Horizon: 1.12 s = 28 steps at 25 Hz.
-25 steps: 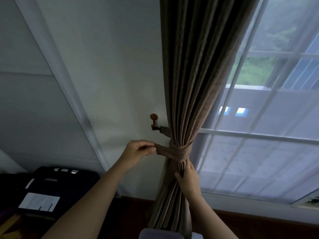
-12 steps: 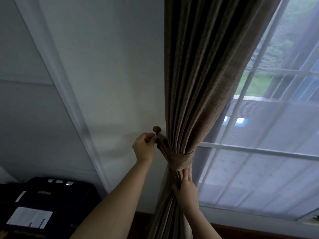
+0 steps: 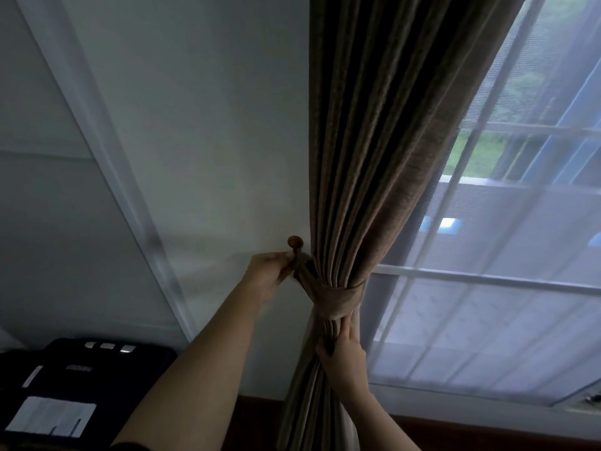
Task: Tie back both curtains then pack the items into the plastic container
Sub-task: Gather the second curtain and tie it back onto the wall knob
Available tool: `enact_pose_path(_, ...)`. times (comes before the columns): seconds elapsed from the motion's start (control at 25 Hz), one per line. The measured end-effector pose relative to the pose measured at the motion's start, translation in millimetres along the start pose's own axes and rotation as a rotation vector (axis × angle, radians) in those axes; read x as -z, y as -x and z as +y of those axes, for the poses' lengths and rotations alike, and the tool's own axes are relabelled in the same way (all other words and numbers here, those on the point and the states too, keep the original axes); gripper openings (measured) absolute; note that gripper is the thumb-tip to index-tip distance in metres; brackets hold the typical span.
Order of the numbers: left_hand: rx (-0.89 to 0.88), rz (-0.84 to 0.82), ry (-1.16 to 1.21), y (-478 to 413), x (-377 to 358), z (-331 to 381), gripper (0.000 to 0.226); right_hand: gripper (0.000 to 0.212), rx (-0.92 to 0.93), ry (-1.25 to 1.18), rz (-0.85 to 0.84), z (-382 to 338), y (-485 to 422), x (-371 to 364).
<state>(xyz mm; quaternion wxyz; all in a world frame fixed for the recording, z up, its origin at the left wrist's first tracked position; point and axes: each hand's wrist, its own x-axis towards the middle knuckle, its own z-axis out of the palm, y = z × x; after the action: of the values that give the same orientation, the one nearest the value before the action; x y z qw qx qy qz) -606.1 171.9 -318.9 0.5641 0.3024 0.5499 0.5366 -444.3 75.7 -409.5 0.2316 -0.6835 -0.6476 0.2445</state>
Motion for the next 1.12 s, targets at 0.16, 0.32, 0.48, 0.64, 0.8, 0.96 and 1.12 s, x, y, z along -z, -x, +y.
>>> enact_pose_path(0.16,0.242,0.057,0.299,-2,-5,3,0.012,0.091,0.009,-0.023,-0.004,0,1,-1)
enact_pose_path(0.32,0.305,0.054,0.421,-4,-11,2,0.024,0.092,0.022,-0.021,0.006,1,-3,-2)
enact_pose_path(0.48,0.132,0.064,0.289,-4,-14,-18,0.018,0.097,0.028,-0.044,0.016,-2,-5,-5)
enact_pose_path(0.64,-0.141,0.189,0.240,5,-18,-45,0.011,0.111,0.053,-0.212,-0.021,-1,1,2)
enact_pose_path(0.8,-0.178,0.035,0.215,11,-8,-50,0.024,0.074,-0.059,-0.433,-0.036,10,13,27)
enact_pose_path(0.96,-0.143,0.248,-0.258,7,-12,-39,0.023,0.028,-0.202,-0.725,0.136,9,8,53)
enact_pose_path(1.12,0.105,0.260,-0.179,-9,-26,-35,0.009,0.019,-0.304,-0.995,0.039,0,1,60)
